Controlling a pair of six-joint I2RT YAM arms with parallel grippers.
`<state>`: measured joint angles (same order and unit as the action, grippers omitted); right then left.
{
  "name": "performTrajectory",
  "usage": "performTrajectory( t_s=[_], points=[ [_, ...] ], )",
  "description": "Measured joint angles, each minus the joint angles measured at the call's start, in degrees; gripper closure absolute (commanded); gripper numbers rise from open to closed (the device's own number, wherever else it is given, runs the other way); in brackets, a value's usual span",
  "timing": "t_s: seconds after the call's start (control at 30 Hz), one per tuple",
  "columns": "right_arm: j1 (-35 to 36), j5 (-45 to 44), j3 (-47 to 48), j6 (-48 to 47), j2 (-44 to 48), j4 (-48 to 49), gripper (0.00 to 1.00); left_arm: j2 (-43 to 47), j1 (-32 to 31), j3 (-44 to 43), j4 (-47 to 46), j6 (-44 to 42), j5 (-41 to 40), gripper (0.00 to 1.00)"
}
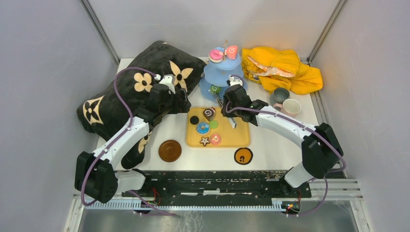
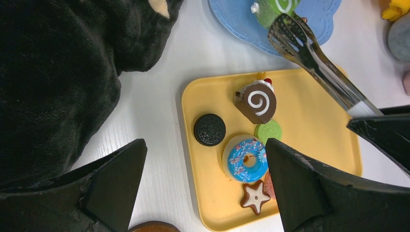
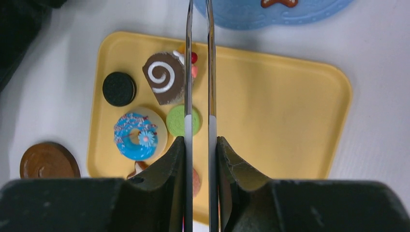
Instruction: Serve the afternoon tea
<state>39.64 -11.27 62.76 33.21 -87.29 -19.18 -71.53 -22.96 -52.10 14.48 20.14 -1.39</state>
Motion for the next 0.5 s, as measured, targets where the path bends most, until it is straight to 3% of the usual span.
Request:
performTrajectory(
  t_s=[0.5],
  points=[
    [-0.13, -2.62, 7.3, -0.02, -12.13, 4.37, 0.99, 1.36, 0.0, 0.0, 0.66, -0.02, -1.4, 0.0]
  ],
)
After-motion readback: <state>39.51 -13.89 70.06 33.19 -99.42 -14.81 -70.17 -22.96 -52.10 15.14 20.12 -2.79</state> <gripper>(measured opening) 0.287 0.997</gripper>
